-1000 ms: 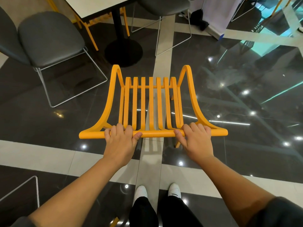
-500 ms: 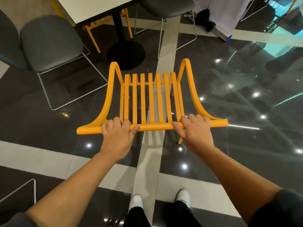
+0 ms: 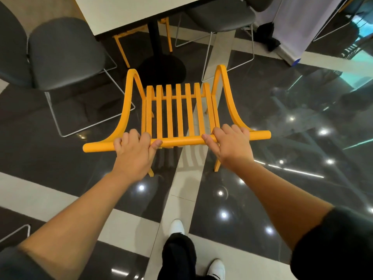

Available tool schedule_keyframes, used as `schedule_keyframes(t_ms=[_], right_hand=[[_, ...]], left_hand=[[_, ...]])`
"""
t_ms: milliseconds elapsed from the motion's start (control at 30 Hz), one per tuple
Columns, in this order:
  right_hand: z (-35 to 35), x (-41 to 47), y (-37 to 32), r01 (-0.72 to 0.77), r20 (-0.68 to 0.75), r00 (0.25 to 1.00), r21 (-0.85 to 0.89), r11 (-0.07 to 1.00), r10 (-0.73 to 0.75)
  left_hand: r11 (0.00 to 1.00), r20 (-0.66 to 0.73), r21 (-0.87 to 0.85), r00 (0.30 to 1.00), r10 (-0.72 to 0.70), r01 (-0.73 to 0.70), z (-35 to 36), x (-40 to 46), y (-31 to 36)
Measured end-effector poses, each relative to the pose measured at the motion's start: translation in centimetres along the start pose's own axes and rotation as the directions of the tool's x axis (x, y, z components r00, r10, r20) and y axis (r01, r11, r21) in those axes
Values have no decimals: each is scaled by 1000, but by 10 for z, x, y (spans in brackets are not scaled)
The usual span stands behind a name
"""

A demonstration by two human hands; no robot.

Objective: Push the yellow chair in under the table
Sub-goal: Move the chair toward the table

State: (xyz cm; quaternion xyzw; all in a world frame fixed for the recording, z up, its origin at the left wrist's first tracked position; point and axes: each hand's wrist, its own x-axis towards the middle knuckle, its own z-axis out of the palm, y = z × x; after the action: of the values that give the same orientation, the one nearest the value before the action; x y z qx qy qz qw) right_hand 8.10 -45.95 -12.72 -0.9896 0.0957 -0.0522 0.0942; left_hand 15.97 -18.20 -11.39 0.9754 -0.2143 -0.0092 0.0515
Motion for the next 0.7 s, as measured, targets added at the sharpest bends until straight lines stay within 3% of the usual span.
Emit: schedule_keyframes(t_ms=[400, 700], right_hand=[[14, 126, -1, 74, -106, 991, -21, 997, -76], [25, 202, 2, 106, -67, 992, -35, 994, -108]], left_hand=[[999, 29, -27, 999, -39, 39, -5, 114, -33], [997, 16, -31, 997, -72, 73, -3, 178, -50]])
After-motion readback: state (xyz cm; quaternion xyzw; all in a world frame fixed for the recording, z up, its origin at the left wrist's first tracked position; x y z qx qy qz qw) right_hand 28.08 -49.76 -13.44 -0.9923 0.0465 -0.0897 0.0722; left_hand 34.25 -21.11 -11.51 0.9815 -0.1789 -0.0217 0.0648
